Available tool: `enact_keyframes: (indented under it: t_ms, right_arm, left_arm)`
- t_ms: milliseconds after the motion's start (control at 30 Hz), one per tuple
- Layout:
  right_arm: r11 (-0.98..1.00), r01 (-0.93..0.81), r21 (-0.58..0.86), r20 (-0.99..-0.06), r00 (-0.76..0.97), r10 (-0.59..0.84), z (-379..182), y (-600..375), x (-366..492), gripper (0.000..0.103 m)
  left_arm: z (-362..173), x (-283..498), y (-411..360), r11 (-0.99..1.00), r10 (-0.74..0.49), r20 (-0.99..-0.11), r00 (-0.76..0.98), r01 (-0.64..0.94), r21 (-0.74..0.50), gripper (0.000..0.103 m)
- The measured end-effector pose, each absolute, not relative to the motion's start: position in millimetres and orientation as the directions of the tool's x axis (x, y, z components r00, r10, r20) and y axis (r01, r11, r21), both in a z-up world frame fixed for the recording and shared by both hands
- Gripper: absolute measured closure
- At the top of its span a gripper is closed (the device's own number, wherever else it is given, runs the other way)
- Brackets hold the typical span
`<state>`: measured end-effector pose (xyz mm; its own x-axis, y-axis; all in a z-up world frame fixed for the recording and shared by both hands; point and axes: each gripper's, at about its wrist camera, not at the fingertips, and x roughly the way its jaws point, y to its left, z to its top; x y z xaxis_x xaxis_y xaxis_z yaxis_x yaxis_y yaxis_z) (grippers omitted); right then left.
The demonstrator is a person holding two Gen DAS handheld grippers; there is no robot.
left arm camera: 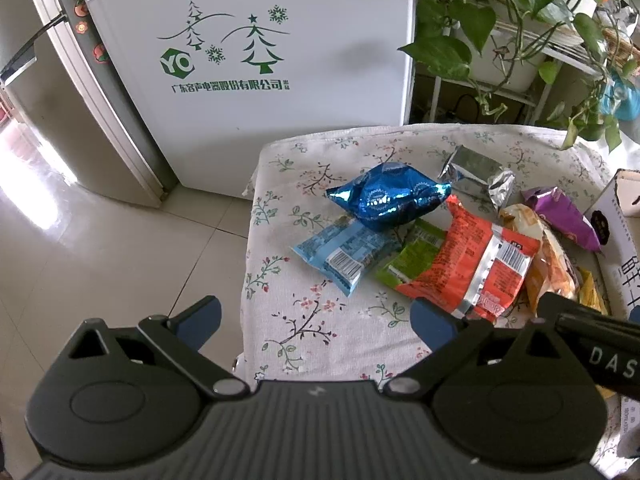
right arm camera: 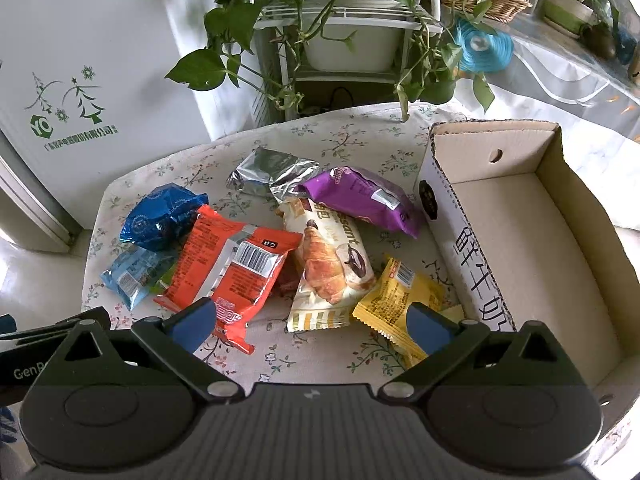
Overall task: Organize snacks
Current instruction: 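Move the right tool toward the yellow packet near the box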
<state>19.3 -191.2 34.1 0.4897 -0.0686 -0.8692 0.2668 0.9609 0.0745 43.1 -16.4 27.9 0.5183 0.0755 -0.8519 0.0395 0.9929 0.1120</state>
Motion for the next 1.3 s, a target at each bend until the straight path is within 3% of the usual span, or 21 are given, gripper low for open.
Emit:
enact_keyframes:
  t_ms: [1300]
  right_arm:
    - [0.957, 0.285, 0.060, -0.868, 0.487, -0.091, 31, -198, 17, 0.000]
  left_arm:
    - [27, 41, -30, 0.992, 0.072, -0.852, 0.519, 0.050, 0.114, 0.008]
